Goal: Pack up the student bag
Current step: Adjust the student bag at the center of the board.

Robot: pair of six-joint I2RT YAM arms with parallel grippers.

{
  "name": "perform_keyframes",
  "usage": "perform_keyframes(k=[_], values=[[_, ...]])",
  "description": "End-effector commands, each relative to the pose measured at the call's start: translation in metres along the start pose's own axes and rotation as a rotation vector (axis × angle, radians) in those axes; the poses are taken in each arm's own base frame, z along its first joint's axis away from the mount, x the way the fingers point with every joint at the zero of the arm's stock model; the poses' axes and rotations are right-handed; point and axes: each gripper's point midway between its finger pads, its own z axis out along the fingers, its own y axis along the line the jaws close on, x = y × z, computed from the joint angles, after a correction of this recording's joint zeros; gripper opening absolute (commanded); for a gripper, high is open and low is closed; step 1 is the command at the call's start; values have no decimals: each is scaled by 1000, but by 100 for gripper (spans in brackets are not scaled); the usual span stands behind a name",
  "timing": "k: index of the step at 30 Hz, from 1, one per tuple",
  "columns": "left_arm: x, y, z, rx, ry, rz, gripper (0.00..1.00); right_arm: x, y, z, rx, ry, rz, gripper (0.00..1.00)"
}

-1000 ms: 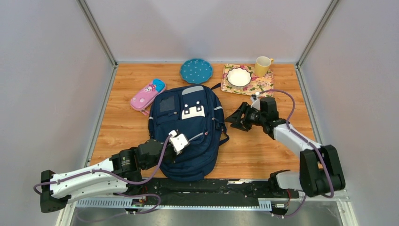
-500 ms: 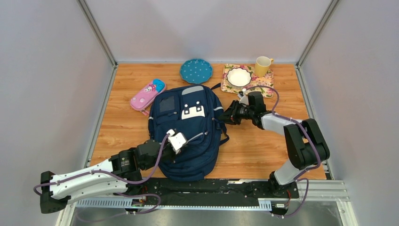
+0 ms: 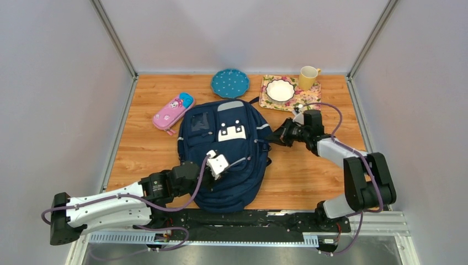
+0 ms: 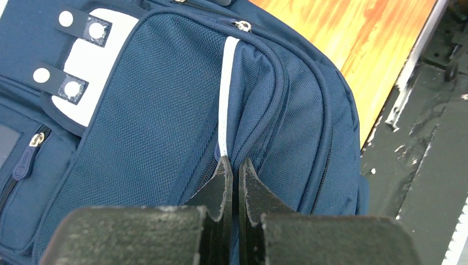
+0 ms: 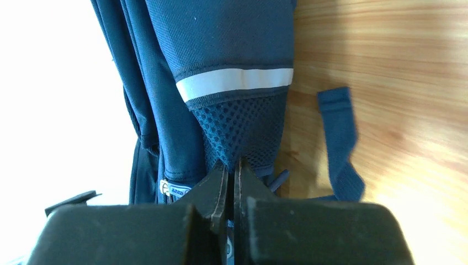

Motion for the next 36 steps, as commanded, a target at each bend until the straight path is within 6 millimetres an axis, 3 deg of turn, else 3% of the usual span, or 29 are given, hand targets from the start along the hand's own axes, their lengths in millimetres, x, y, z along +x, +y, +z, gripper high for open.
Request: perform_keyframes(k=[1, 4, 5, 7, 8, 11, 12, 13, 16, 21, 25, 27, 29, 30, 31, 32, 33, 35, 36], values=[[-55, -2, 12, 17, -115, -21, 0, -31, -23, -46, 53, -195, 22, 0], [-62, -11, 25, 77, -107, -10, 0, -40, -35, -78, 80, -293, 38, 0], [-66, -12, 28, 101, -112, -16, 0, -30, -45, -83, 106, -292, 71, 0], [-64, -9, 37, 111, -98, -23, 0, -28, -44, -97, 120, -354, 55, 0], [-67, -4, 39, 103, -99, -28, 0, -16, -56, -99, 152, -353, 93, 0], [-64, 27, 43, 47, -97, -69, 0, -4, -53, -109, 125, -431, 117, 0], [-60, 54, 42, -19, -96, -103, 0, 13, -63, -105, 131, -415, 137, 0], [-58, 65, 41, -44, -95, -127, 0, 17, -55, -110, 102, -443, 110, 0], [-48, 98, 38, -98, -73, -208, 0, 51, -67, -104, 112, -411, 152, 0], [-32, 126, 43, -188, 1, -363, 0, 89, -51, -101, 32, -366, 103, 0], [-19, 143, 54, -246, 41, -463, 0, 107, -33, -94, -11, -316, 40, 0], [-30, 152, 58, -253, -11, -511, 0, 119, -31, -84, 12, -269, 15, 0], [-35, 165, 59, -269, -28, -539, 0, 129, -18, -76, -8, -228, -24, 0], [-31, 171, 61, -280, -11, -546, 0, 135, -24, -68, 39, -197, -21, 0], [-41, 176, 61, -275, -26, -539, 0, 139, -22, -64, 49, -182, -33, 0], [-40, 185, 60, -292, -19, -536, 0, 144, -11, -60, 38, -172, -64, 0], [-34, 187, 60, -293, 9, -545, 0, 149, -17, -52, 75, -143, -67, 0], [-36, 195, 56, -303, 15, -537, 4, 156, 1, -47, 51, -109, -112, 9], [-34, 192, 52, -299, 31, -542, 7, 158, 0, -43, 74, -92, -124, 16]])
